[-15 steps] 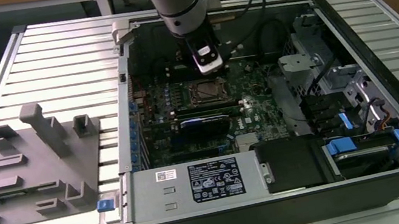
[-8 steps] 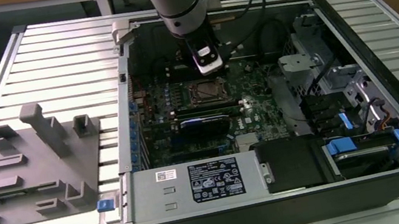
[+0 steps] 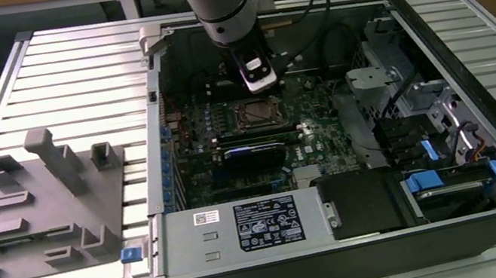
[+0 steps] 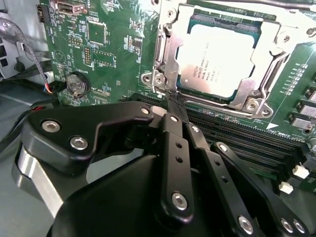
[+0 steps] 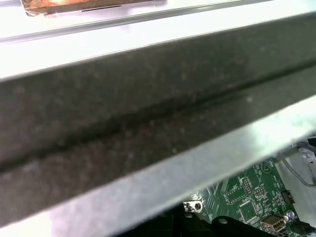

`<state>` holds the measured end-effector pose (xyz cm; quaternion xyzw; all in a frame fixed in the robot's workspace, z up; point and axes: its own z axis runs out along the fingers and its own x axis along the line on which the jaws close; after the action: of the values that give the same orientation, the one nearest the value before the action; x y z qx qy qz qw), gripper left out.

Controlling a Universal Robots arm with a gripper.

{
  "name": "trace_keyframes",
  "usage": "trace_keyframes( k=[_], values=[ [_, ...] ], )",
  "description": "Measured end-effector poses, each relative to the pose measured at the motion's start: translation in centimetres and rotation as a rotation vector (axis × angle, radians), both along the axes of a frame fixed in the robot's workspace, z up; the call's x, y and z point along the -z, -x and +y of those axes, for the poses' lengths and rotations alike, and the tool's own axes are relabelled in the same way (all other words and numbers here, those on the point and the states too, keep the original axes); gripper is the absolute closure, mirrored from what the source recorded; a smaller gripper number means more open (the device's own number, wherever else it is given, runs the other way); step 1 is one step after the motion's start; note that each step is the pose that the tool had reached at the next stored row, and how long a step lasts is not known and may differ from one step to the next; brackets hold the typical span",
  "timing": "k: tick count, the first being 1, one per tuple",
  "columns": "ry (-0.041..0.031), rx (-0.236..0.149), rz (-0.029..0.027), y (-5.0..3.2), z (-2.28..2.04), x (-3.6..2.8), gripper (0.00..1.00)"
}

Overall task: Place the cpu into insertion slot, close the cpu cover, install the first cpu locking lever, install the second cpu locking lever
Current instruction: 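Install the first cpu locking lever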

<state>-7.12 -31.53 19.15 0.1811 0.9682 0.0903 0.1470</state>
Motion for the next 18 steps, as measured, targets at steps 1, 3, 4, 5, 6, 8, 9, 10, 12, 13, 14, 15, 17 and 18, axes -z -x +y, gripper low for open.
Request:
trace_keyframes(
  k=[1, 3, 4, 5, 6, 8, 9, 10, 12, 13, 14, 15, 17, 18],
  values=[
    [0.0003, 0.0, -0.0015, 0.01, -0.01, 0.02, 0.89],
    [0.0002, 0.0, -0.0084, 0.03, -0.02, 0.18, 0.89],
    [0.0005, 0.0, -0.0116, 0.04, -0.03, 0.24, 0.89],
    [0.0005, 0.0, -0.0131, 0.03, -0.03, 0.26, 0.89],
    [0.0005, 0.0, -0.0131, 0.03, -0.03, 0.26, 0.89],
    [0.0003, 0.0, -0.0135, 0.03, -0.03, 0.25, 0.89],
    [0.0002, 0.0, -0.0136, 0.03, -0.02, 0.2, 0.89],
    [0.0004, 0.0, -0.0137, 0.03, -0.02, 0.05, 0.89],
    [0.0008, 0.0, -0.0135, 0.03, -0.03, -0.36, 0.89],
    [0.001, 0.0, -0.0134, 0.04, -0.03, -0.56, 0.89],
    [0.001, 0.0, -0.0133, 0.04, -0.03, -0.74, 0.89],
    [0.0011, 0.0, -0.0132, 0.04, -0.03, -0.92, 0.89],
    [0.0011, 0.0, -0.0131, 0.03, -0.03, -1.15, 0.89],
    [0.0011, 0.0, -0.0132, 0.03, -0.03, -1.14, 0.89]
  ],
)
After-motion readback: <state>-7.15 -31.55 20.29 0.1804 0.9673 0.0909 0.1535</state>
